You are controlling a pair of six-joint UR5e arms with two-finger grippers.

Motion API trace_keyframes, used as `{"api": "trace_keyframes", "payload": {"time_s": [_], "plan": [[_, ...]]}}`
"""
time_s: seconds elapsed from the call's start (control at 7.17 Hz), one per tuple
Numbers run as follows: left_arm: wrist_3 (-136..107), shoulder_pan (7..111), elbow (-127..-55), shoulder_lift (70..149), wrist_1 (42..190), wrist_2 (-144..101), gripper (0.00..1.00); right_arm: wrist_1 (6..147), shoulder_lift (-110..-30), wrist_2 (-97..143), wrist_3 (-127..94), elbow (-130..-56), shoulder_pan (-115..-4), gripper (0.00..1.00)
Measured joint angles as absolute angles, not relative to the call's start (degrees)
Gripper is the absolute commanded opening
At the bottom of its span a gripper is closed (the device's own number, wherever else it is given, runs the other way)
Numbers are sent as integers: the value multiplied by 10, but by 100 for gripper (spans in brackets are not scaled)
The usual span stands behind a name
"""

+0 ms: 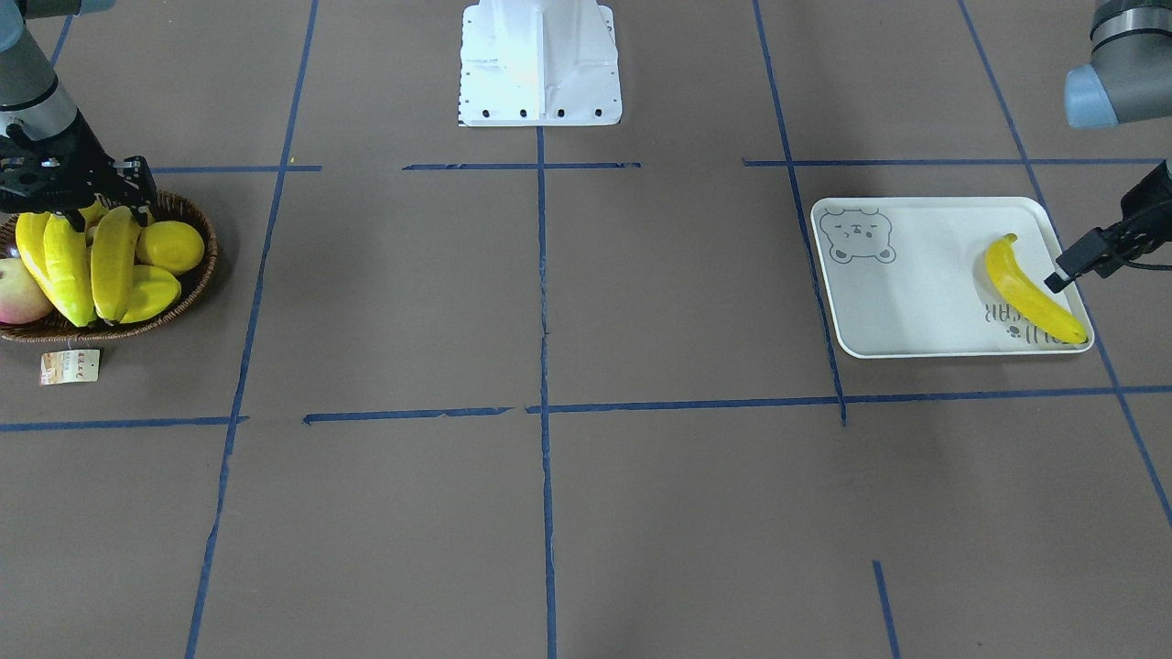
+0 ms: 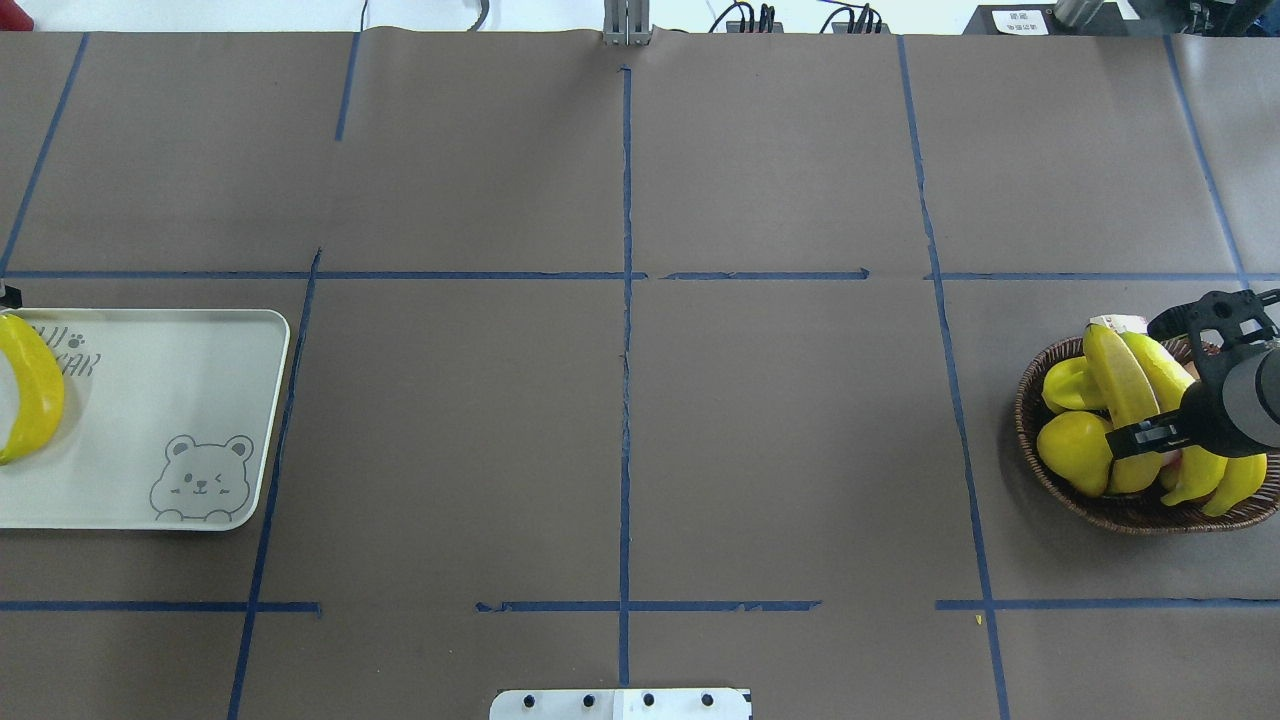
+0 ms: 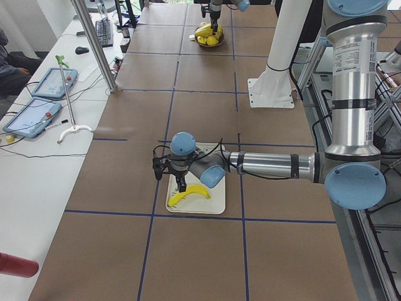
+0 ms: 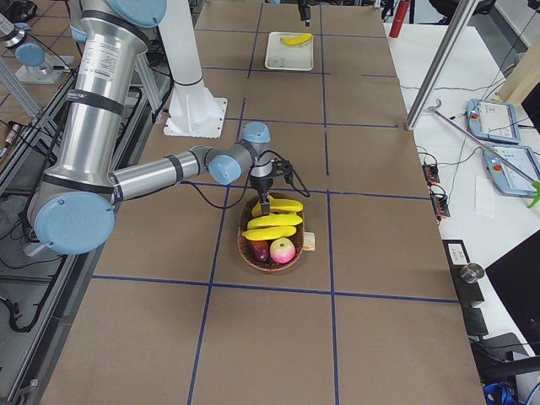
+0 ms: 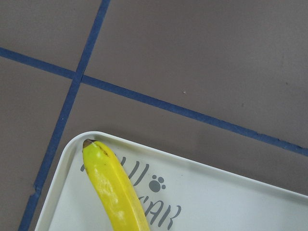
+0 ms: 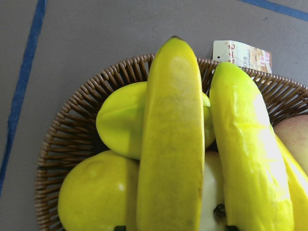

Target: Transfer all bananas from basket to plate

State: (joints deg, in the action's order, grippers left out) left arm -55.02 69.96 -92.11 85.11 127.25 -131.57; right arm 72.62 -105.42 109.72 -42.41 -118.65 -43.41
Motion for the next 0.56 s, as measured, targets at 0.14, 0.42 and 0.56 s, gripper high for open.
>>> {"api": "trace_keyframes", "payload": {"time_s": [0.14, 0.42, 0.56], "plan": [[-550, 700, -920, 851, 1273, -1316, 100, 727, -1050, 1097, -424, -1184, -431, 53], [-550, 700, -918, 852, 1273, -1316, 100, 727, -1047, 1097, -424, -1178, -425, 47], [-550, 700, -917, 852, 1273, -1316, 100, 727, -1047, 1096, -424, -1174, -422, 30]]}}
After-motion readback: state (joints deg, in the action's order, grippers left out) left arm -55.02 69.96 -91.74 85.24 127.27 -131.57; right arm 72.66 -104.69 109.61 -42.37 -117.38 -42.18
